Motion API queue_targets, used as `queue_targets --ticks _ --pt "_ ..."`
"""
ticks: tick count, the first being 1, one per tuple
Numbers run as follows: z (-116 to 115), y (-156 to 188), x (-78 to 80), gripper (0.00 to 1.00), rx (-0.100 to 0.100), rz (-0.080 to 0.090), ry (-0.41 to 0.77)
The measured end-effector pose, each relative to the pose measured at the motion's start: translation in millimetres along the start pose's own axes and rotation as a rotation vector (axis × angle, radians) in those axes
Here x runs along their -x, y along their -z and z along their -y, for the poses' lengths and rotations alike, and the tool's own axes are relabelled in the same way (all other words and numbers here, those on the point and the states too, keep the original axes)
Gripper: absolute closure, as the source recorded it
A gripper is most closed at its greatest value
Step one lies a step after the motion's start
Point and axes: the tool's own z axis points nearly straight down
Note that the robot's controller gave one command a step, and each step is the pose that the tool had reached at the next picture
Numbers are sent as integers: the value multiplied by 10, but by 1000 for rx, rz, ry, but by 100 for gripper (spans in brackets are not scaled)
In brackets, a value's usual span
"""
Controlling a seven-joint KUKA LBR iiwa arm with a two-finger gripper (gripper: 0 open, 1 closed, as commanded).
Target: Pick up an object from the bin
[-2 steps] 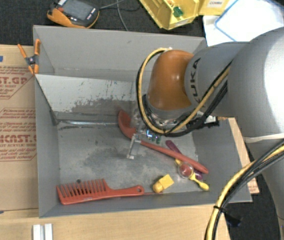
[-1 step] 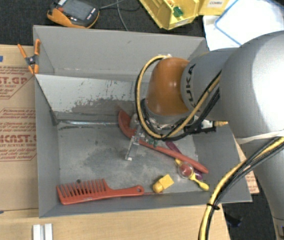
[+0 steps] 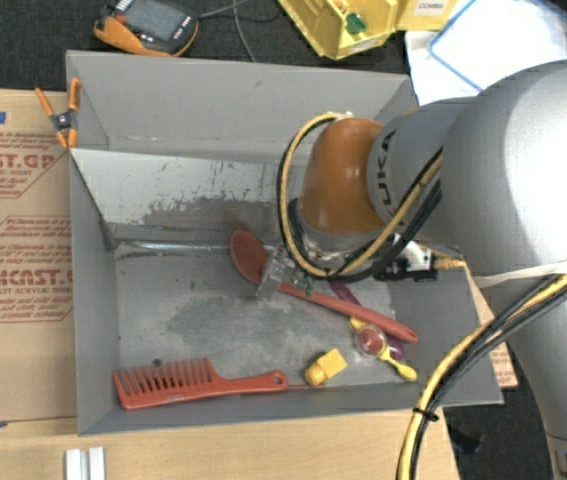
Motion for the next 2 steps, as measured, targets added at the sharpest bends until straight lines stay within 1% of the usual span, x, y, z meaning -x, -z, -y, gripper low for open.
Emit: queue_targets --ticks 1,2 --pt "0 0 0 100 0 0 0" --pt "-4 438 -28 100 -4 -13 2"
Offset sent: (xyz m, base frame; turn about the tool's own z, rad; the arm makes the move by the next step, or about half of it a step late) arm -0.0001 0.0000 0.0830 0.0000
